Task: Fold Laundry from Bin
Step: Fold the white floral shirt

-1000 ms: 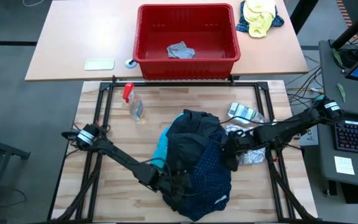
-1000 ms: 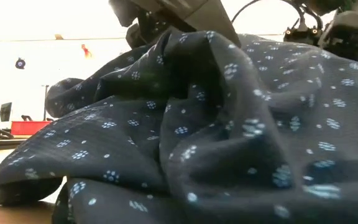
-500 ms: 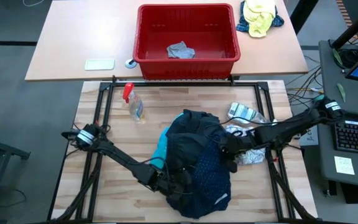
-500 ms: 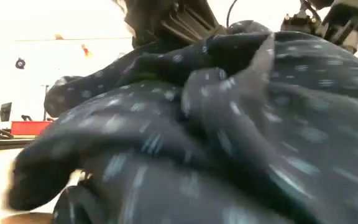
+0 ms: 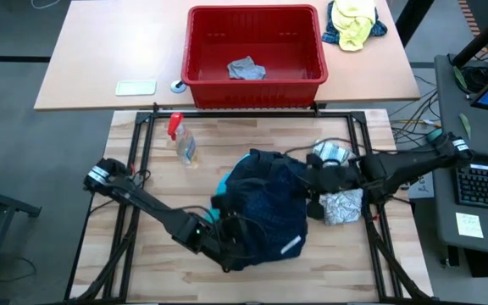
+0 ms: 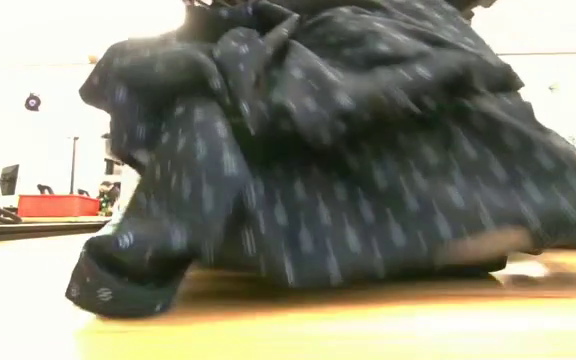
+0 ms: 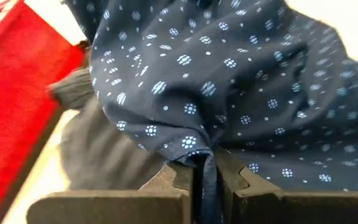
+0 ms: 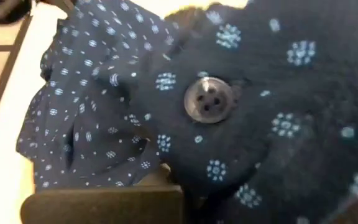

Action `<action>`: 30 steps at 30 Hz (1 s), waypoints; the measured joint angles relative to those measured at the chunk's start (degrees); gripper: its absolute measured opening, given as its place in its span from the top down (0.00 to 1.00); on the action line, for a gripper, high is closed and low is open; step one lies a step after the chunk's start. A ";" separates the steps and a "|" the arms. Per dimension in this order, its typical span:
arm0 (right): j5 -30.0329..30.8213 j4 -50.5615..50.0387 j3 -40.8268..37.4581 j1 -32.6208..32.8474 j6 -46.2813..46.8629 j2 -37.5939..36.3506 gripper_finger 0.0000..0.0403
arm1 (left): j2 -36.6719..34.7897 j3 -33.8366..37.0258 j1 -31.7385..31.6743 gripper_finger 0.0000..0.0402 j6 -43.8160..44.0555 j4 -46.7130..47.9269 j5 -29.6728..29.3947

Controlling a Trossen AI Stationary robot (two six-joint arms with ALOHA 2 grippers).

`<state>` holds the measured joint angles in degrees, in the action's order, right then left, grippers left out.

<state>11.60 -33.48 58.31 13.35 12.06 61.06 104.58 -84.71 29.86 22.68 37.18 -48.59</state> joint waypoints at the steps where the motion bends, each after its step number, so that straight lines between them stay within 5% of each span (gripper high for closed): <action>1: 0.29 -1.08 2.03 -0.86 -1.70 0.56 0.97 | -0.66 0.00 -0.51 1.00 0.17 1.83 -0.53; 9: 0.52 -9.65 13.59 -11.99 -9.13 7.80 0.98 | -5.64 0.04 -4.70 1.00 4.11 12.85 -1.91; 18: -0.51 -12.82 11.60 -24.70 -9.86 18.25 0.94 | -4.38 5.32 -7.77 1.00 15.43 18.33 3.13; 25: -8.86 -11.21 11.58 -28.68 -12.17 22.79 0.78 | -4.37 7.91 -8.38 0.87 18.96 19.02 3.08; 30: -9.50 -11.95 11.56 -30.30 -12.70 20.82 0.61 | -4.84 7.06 -8.36 0.76 19.52 24.35 4.20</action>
<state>2.11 -45.43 69.87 -16.94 -0.64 81.88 99.74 -77.64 21.50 42.20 61.53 -44.40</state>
